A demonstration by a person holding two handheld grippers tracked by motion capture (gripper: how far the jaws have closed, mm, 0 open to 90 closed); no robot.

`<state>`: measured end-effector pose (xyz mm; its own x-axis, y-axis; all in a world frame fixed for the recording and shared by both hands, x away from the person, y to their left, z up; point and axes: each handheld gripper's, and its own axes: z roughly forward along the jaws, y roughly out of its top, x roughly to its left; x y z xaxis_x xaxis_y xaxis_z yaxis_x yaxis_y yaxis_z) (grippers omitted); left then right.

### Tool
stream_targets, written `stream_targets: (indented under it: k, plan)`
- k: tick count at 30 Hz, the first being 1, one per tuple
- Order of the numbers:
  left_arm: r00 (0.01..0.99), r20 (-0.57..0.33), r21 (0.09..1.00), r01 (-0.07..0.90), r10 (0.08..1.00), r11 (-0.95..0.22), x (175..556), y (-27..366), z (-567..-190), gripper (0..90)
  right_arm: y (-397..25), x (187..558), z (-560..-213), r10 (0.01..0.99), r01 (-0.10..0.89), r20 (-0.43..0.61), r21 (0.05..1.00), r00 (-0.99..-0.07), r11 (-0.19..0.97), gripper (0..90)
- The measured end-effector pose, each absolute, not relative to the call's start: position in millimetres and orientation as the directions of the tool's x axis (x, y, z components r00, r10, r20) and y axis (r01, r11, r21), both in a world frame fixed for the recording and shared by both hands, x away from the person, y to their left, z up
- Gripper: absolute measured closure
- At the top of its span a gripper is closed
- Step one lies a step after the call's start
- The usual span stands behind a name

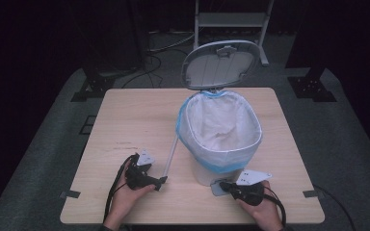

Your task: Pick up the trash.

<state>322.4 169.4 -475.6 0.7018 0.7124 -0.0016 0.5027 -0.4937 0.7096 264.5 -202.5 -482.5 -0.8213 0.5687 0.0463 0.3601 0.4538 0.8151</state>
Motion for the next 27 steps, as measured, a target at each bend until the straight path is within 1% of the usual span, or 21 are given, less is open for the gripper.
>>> stream_targets:
  k: [1, 5, 9, 11, 17, 19, 23, 25, 27]
  plan:
    - [0.698, -0.005, 0.708, 0.508, 0.716, -0.491, 322.6, 171.0, -475.8, 5.5, -202.5, 264.5, -482.5, 0.569, 0.361, 0.047, 0.815, -0.821, 0.454, 89.7]
    - [0.696, 0.009, 0.703, 0.506, 0.718, -0.5, 322.5, 175.2, -476.4, 12.1, -202.5, 264.5, -482.5, 0.569, 0.36, 0.046, 0.815, -0.821, 0.454, 89.7]
    - [0.696, 0.012, 0.704, 0.504, 0.718, -0.5, 322.6, 176.3, -476.1, 14.5, -202.5, 264.5, -482.4, 0.569, 0.36, 0.046, 0.815, -0.821, 0.454, 89.7]
    - [0.698, 0.024, 0.708, 0.493, 0.715, -0.506, 321.9, 176.9, -475.3, 22.1, -202.5, 264.5, -482.5, 0.569, 0.359, 0.045, 0.815, -0.821, 0.455, 89.7]
    - [0.7, 0.018, 0.709, 0.495, 0.714, -0.502, 322.5, 178.2, -475.7, 27.0, -202.5, 264.5, -482.5, 0.568, 0.359, 0.045, 0.815, -0.821, 0.454, 89.7]
    - [0.697, 0.012, 0.713, 0.496, 0.717, -0.496, 322.7, 179.0, -475.8, 30.9, -202.5, 264.5, -482.5, 0.569, 0.36, 0.046, 0.815, -0.821, 0.454, 89.7]
    - [0.696, 0.013, 0.715, 0.496, 0.718, -0.493, 323.3, 181.1, -475.1, 36.1, -202.5, 264.5, -482.5, 0.568, 0.359, 0.044, 0.815, -0.821, 0.454, 89.7]
    - [0.694, 0.011, 0.715, 0.498, 0.72, -0.49, 323.4, 181.6, -474.9, 37.3, -202.5, 264.4, -482.5, 0.569, 0.359, 0.044, 0.815, -0.821, 0.454, 89.7]
    - [0.695, 0.01, 0.716, 0.497, 0.719, -0.49, 323.6, 181.5, -474.5, 42.7, -202.4, 264.4, -482.5, 0.569, 0.359, 0.044, 0.815, -0.821, 0.454, 89.7]
